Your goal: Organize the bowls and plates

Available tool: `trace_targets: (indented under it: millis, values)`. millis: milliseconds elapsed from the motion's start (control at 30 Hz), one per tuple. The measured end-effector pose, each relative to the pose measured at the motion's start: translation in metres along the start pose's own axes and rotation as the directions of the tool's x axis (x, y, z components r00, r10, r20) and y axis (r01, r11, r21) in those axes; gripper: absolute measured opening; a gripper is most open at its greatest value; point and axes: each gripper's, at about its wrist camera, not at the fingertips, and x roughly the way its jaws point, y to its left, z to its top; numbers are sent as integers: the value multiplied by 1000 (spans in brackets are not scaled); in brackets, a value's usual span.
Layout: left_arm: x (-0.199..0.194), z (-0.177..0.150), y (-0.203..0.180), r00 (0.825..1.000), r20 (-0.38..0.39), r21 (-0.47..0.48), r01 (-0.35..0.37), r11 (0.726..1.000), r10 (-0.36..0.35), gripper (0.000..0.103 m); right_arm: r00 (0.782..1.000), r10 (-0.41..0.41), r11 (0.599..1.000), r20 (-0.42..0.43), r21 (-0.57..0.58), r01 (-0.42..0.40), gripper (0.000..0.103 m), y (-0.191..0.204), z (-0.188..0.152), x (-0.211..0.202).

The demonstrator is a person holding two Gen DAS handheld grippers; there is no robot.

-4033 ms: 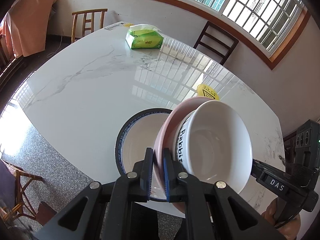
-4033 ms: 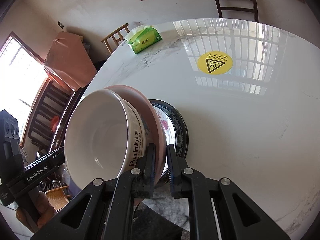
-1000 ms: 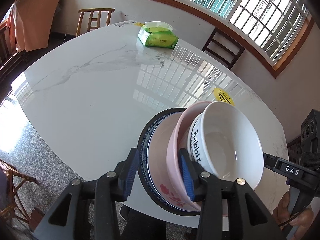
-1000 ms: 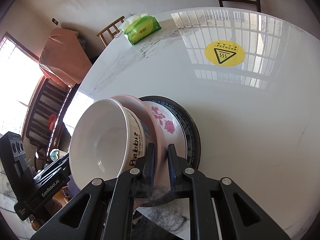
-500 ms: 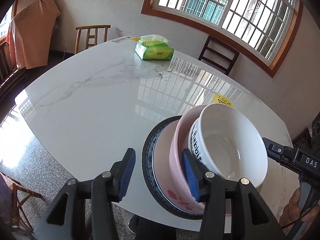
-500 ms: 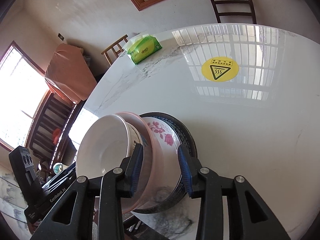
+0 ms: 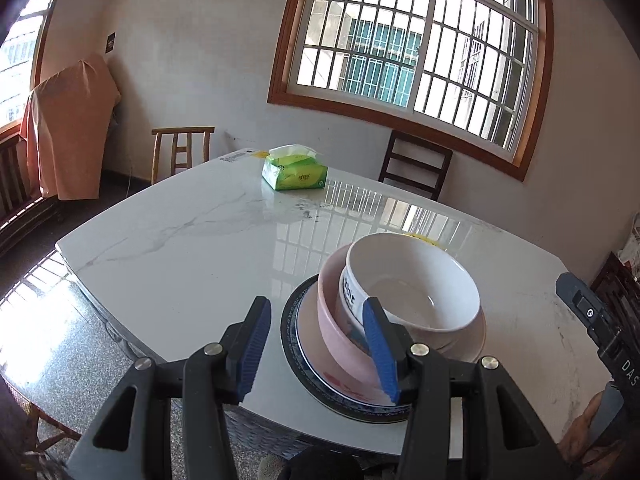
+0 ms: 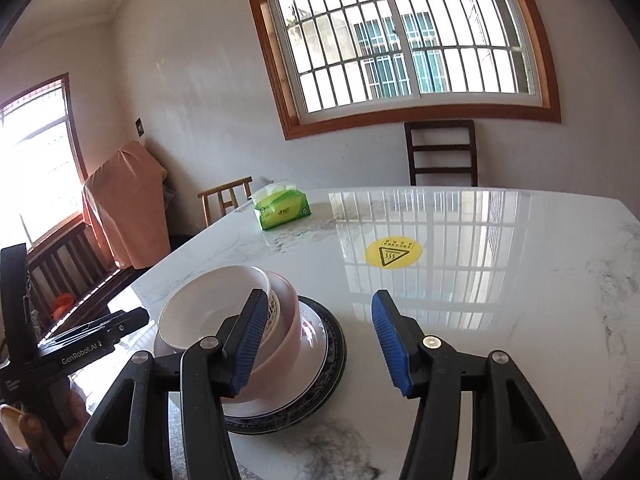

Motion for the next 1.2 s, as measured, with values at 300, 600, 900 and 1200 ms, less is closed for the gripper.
trace_targets:
  millis: [300,600,900,1200]
  values:
    - [-26,-21,-48,998,62,93,13,996,-19,49,954,-20,996,299,-74,44,103,17,-29,-58]
    - [-54,-27,-59,986,163,37,11,999,-17,56,953,-33,997,302,-60,53,103,14,-37,-78]
    - [-87,-28,-73,965,259,72,-61,996,41,76,955,-17,998,295,-55,35,103,7,-47,-91]
    - [-108,-24,-89,957,287,137,-88,987,46,83,952,-18,999,304,-44,33,103,1,-51,-101]
